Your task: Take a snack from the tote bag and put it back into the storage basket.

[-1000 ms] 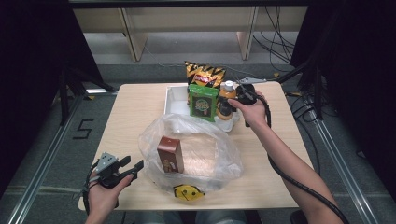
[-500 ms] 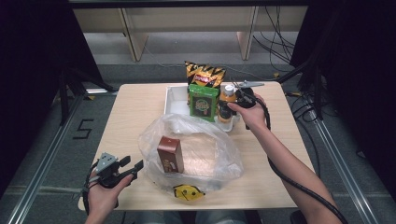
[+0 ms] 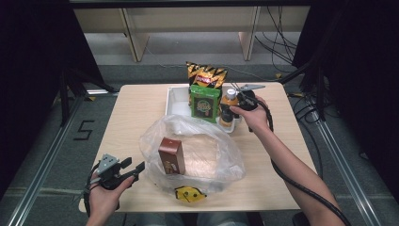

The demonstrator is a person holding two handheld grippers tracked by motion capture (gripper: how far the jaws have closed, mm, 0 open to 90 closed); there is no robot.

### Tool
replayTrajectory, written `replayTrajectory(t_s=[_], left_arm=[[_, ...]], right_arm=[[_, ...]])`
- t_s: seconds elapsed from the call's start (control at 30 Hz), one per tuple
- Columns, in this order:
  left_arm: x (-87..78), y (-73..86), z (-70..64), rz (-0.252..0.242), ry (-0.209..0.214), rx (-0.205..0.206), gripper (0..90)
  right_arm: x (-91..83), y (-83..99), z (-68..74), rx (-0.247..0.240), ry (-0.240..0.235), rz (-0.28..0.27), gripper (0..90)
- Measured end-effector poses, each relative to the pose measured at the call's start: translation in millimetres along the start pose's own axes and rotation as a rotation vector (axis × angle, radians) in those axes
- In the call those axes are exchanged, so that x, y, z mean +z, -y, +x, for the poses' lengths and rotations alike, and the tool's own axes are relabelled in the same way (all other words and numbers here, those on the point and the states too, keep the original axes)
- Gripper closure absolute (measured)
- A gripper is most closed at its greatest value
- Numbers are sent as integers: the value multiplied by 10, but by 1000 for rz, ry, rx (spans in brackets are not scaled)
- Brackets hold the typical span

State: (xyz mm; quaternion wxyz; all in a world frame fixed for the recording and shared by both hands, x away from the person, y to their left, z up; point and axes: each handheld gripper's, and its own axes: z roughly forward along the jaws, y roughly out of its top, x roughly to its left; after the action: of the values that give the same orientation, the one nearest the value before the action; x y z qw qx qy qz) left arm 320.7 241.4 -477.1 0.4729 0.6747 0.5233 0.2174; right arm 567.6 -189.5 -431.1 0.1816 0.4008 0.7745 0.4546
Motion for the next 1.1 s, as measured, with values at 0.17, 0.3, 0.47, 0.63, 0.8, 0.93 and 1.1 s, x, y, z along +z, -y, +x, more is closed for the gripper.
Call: replayTrajectory(t_s=[0.17,0.3,0.47,0.63,0.8,0.93,1.1], left_arm=[[-1,1,2,-2,0,-1,393],[-1,0,0,-1,0,0,393],[1,2,2,-2,1,-1,393],[1,3,1,1,1,1,393],[-1,2,-2,0,1,1,393],[-2,0,-2,-1,1,1,392],[-1,2,0,0,2,1,392]], right_arm=[[-9,-5,-9,-3,-4,25,308],[15,20,3,4,3,16,308],[10,33,-20,-20,-2,40,308],[27,36,-7,-24,1,31,307],[15,39,-2,-42,11,40,306],[25,43,15,-53,16,33,305],[30,62,48,-40,5,59,264]])
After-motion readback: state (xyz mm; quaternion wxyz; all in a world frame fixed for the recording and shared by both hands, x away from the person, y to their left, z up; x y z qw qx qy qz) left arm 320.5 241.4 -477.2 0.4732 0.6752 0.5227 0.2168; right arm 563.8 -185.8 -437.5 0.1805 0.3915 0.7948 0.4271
